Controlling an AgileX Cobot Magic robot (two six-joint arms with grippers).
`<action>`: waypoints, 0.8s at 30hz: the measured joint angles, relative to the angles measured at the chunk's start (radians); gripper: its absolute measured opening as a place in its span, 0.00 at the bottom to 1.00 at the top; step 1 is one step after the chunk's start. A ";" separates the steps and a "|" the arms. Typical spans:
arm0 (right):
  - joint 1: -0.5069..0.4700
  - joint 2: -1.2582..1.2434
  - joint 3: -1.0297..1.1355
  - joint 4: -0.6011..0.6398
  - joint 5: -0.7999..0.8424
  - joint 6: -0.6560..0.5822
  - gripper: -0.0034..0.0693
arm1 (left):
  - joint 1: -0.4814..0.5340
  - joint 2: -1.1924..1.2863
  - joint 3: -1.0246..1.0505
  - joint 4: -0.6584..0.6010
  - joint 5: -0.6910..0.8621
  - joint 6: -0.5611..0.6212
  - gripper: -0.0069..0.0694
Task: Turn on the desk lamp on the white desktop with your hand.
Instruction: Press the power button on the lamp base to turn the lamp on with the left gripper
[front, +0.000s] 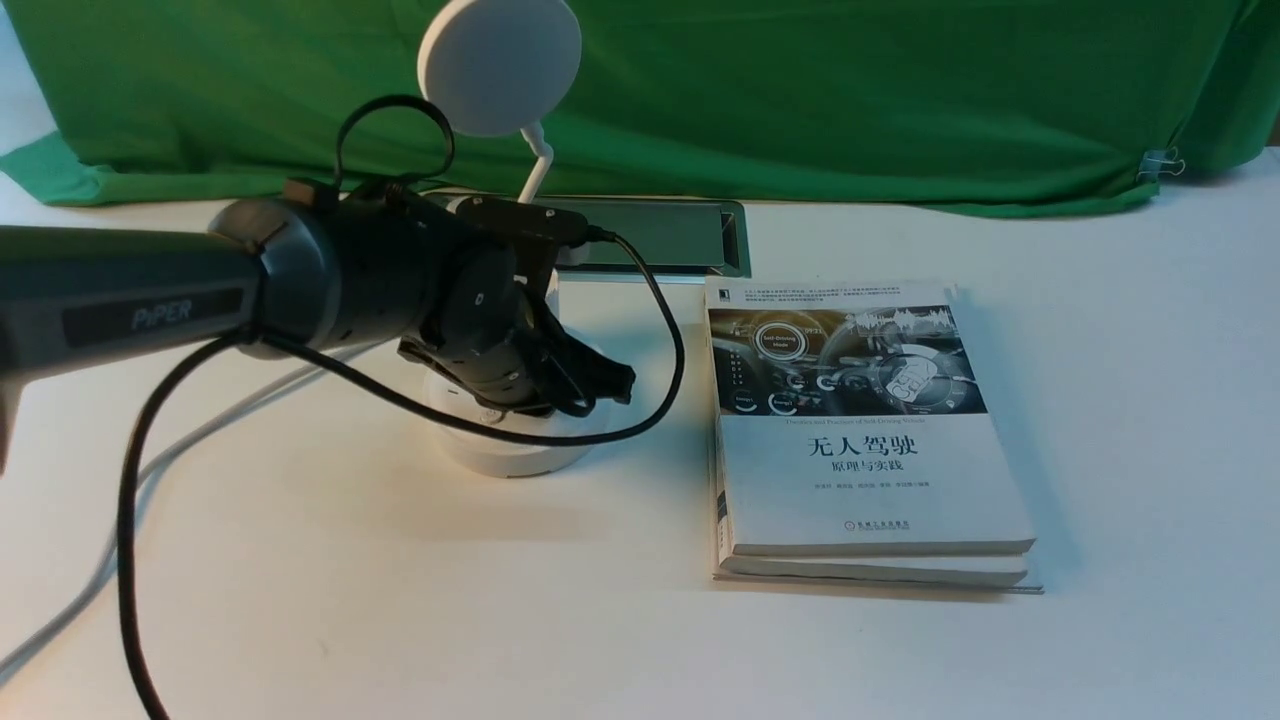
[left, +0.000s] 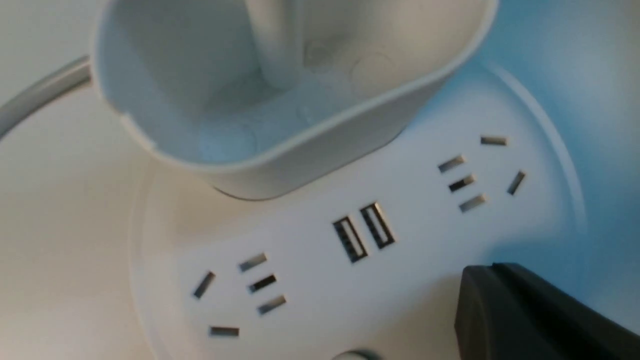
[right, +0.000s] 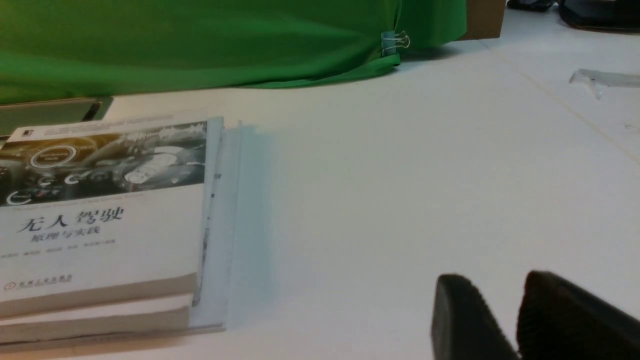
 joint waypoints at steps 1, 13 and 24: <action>0.000 0.000 0.000 0.000 0.000 0.000 0.37 | 0.000 0.000 0.000 -0.003 0.001 0.001 0.09; 0.000 0.000 0.000 0.000 0.000 0.000 0.37 | 0.000 0.016 -0.007 -0.054 0.000 0.014 0.09; 0.000 0.000 0.000 0.000 0.000 0.000 0.37 | 0.001 0.050 -0.030 -0.073 0.039 0.023 0.09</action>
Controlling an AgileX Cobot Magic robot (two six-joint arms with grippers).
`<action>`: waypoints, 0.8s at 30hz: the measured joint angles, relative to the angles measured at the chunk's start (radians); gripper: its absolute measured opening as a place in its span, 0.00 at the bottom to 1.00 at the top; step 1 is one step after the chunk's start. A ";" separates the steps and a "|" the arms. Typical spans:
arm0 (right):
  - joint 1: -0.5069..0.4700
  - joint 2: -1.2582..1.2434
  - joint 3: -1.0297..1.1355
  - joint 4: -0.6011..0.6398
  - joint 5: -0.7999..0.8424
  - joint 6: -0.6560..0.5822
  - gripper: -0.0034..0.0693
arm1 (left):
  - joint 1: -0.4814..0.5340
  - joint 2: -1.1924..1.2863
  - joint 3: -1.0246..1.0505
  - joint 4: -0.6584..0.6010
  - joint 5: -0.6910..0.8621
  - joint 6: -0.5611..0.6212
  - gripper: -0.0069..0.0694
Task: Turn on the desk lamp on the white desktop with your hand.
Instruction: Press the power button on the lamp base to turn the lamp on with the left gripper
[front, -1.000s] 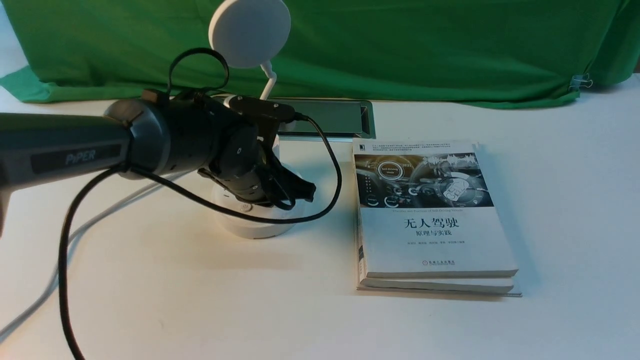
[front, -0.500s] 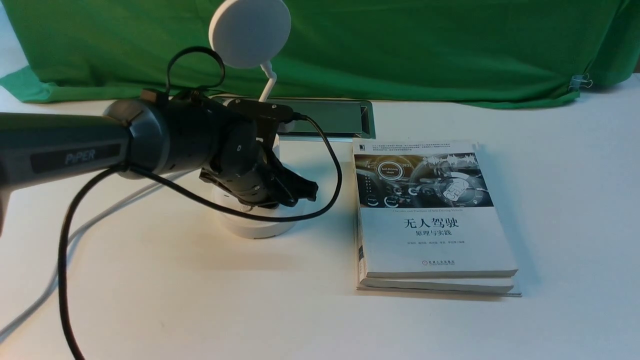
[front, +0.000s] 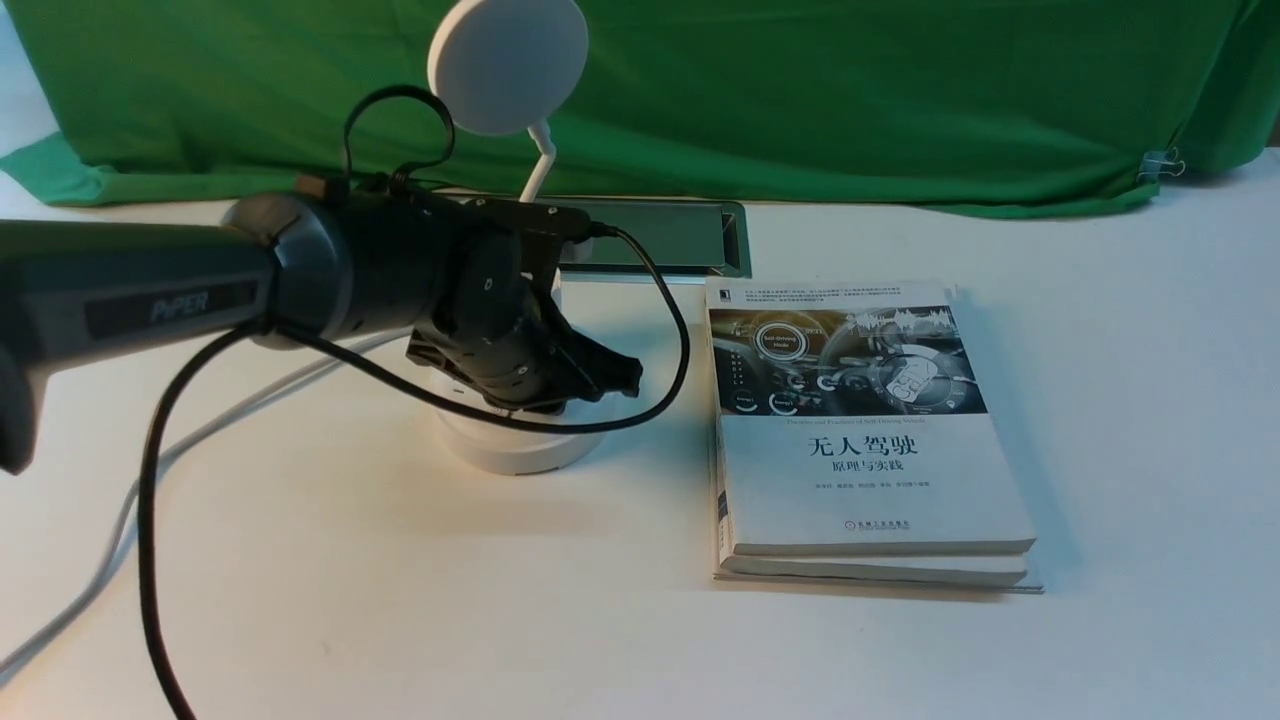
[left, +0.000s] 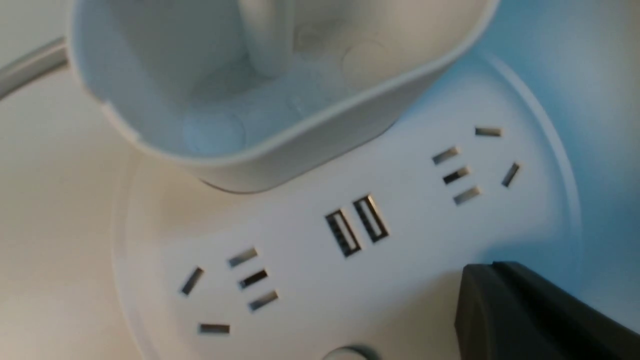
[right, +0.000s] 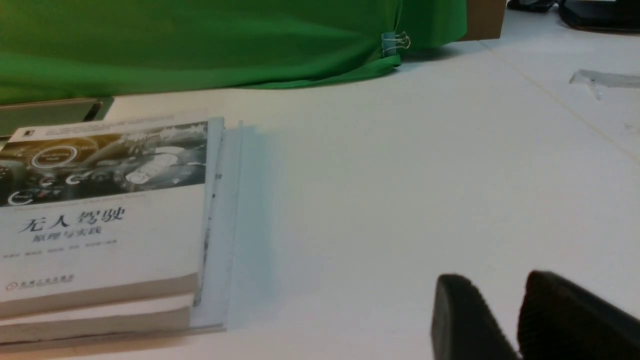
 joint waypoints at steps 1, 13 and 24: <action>0.000 0.000 0.000 0.000 0.000 0.000 0.37 | 0.000 0.001 -0.001 0.000 0.002 0.000 0.09; 0.000 0.000 0.000 0.000 0.000 0.000 0.37 | 0.000 -0.027 -0.012 -0.008 0.023 0.026 0.09; 0.000 0.000 0.000 0.000 0.000 0.000 0.37 | 0.000 -0.042 0.006 0.006 -0.017 0.026 0.09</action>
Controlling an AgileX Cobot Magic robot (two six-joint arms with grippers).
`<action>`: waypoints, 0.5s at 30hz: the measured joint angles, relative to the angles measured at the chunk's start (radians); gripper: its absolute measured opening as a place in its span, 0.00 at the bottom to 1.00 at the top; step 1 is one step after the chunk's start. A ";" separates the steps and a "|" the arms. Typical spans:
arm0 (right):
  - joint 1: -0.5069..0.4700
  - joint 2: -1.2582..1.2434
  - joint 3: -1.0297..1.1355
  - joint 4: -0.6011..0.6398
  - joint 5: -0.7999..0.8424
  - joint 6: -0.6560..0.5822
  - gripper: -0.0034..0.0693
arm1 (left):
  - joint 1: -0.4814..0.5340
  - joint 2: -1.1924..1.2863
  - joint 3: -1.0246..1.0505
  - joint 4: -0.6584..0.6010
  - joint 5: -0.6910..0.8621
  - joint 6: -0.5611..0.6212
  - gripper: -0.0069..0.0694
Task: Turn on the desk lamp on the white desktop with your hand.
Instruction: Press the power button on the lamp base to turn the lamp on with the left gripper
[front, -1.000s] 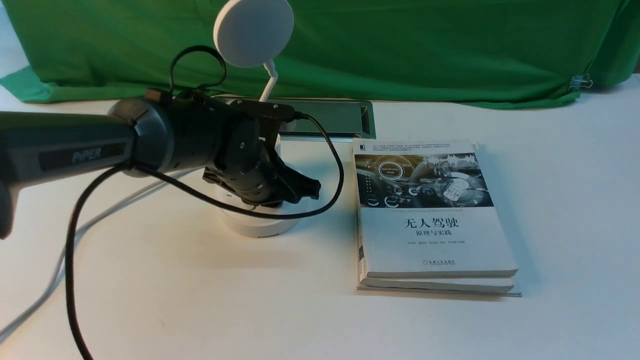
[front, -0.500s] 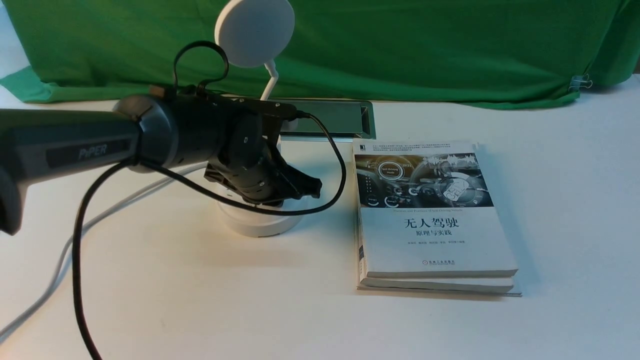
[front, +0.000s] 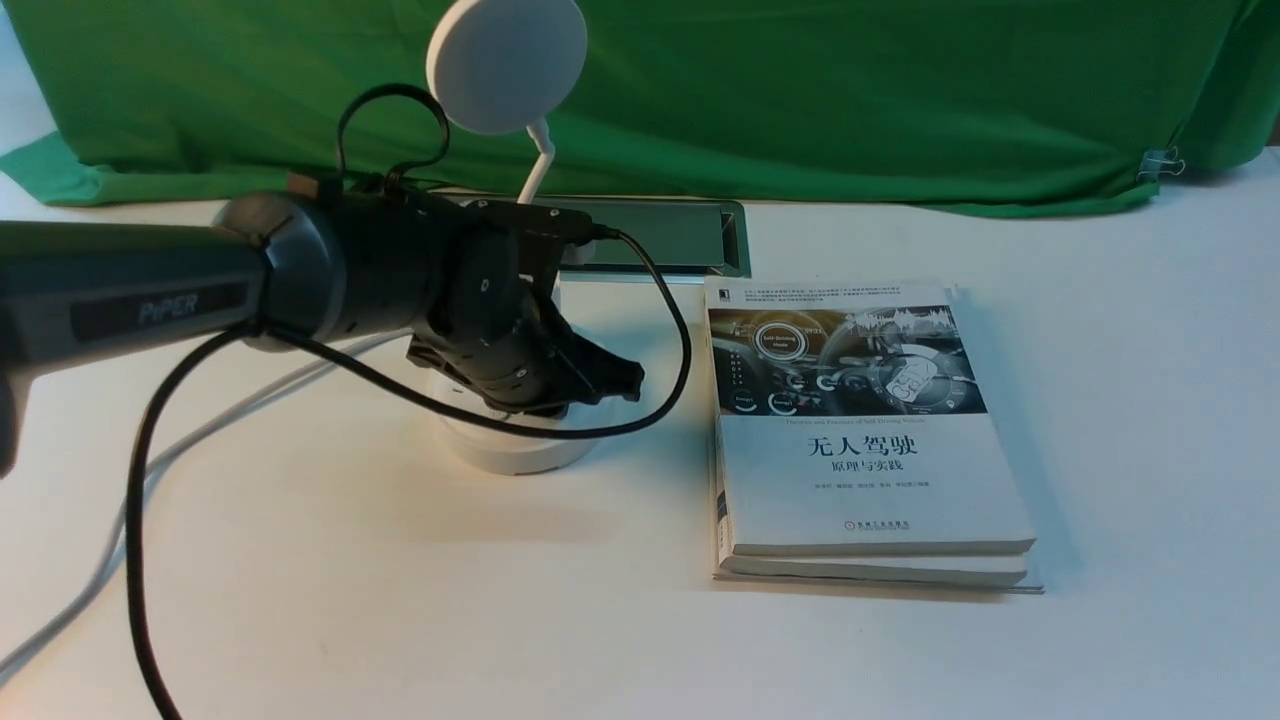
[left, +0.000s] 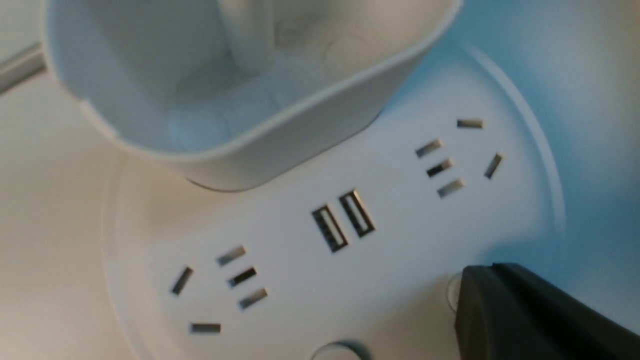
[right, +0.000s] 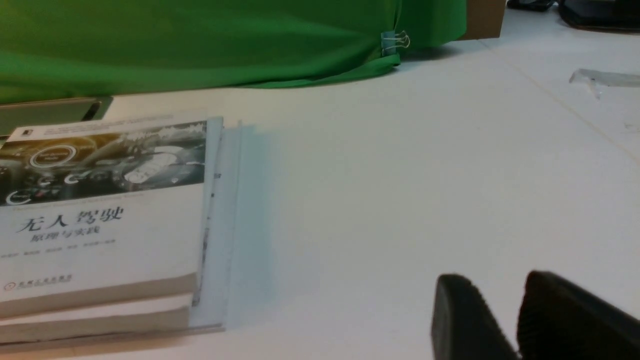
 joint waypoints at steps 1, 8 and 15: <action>0.000 0.000 0.000 0.000 0.000 0.000 0.37 | 0.000 0.000 0.000 0.002 -0.002 0.000 0.09; 0.000 0.000 0.000 0.000 0.000 0.000 0.37 | 0.000 0.000 0.000 0.072 -0.006 -0.024 0.09; 0.000 0.000 0.000 0.000 0.000 0.000 0.37 | 0.000 0.003 0.000 0.050 -0.028 -0.027 0.09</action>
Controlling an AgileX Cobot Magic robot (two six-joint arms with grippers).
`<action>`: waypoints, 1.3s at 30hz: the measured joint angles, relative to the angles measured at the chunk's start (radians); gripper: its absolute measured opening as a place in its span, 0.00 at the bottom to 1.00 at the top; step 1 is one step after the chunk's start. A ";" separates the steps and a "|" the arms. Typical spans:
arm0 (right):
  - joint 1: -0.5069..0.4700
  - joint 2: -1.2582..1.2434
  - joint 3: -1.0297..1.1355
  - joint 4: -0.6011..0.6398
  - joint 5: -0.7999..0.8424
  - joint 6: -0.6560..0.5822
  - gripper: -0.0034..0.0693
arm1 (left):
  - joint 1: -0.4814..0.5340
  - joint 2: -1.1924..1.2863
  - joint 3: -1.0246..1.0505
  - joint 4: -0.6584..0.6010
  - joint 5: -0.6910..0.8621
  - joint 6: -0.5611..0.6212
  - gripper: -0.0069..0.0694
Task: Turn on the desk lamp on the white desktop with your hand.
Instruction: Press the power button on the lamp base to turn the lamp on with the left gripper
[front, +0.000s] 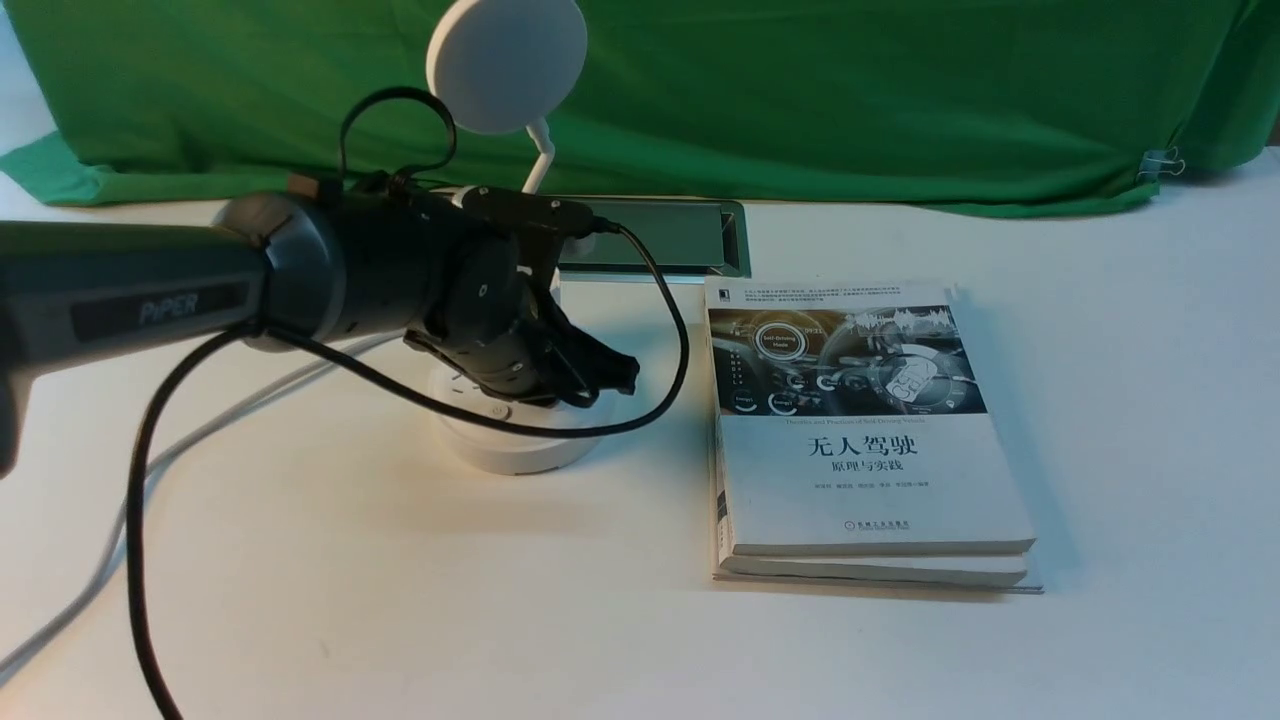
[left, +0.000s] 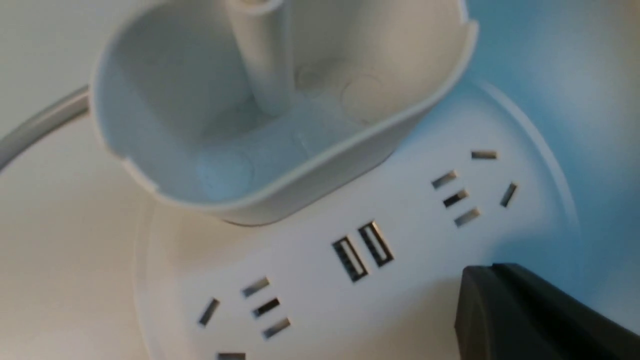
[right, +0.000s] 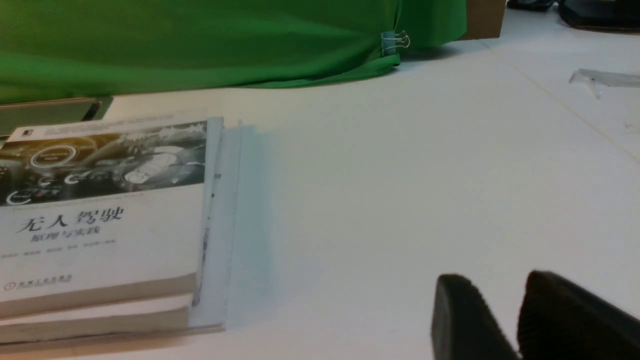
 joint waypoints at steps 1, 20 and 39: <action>0.000 0.000 0.000 0.000 0.000 0.000 0.37 | 0.000 0.001 0.000 -0.005 0.000 0.000 0.09; 0.000 0.000 0.000 0.000 -0.001 0.000 0.37 | 0.000 0.006 0.001 -0.038 -0.017 0.001 0.09; 0.000 0.000 0.000 0.000 0.000 0.000 0.37 | -0.001 -0.317 0.261 -0.571 0.229 0.417 0.09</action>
